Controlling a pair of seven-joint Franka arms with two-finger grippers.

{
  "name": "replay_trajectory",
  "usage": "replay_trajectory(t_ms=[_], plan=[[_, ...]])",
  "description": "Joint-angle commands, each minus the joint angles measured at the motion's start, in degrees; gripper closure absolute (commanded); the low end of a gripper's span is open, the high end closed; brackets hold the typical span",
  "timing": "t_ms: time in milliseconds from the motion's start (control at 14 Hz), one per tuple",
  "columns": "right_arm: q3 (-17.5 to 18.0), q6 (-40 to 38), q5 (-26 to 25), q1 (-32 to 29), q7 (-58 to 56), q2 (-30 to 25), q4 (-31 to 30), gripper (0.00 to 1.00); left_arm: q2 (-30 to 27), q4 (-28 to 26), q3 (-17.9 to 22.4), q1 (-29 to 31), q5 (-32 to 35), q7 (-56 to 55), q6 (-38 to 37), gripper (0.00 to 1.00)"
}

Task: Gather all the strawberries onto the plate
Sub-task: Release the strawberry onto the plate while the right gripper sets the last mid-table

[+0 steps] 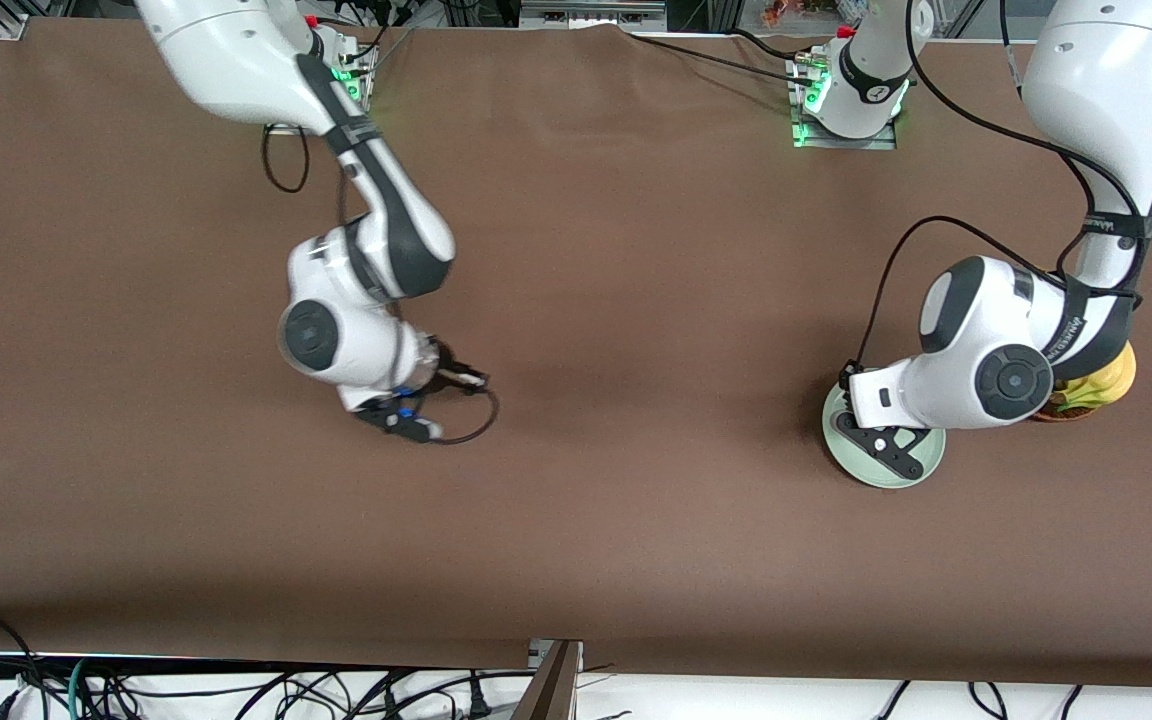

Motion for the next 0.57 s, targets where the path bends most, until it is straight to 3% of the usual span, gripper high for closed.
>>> replay_trajectory(t_ms=[0, 71, 143, 214, 500], plan=[[-0.47, 12.72, 1.35, 7.71, 9.36, 5.94, 4.15, 0.87, 3.64, 2.27, -0.70, 0.82, 1.32, 6.95, 2.71, 0.73], [-0.47, 16.08, 1.35, 9.73, 12.35, 7.87, 5.64, 0.87, 4.34, 2.18, -0.70, 0.99, 1.15, 8.37, 3.69, 0.63], [-0.47, 18.63, 1.35, 11.58, 14.99, 9.80, 7.31, 0.87, 4.70, 2.27, -0.70, 1.34, 1.23, 8.38, 3.96, 0.39], [-0.47, 20.40, 1.35, 12.99, 17.46, 11.48, 9.33, 0.87, 4.61, 2.27, -0.70, 1.43, 1.15, 8.55, 4.05, 0.00], [-0.47, 21.30, 1.26, 16.95, 20.12, 15.53, 13.21, 0.82, 4.09, 2.27, -0.88, 1.70, 0.88, 8.12, 3.44, 0.00]])
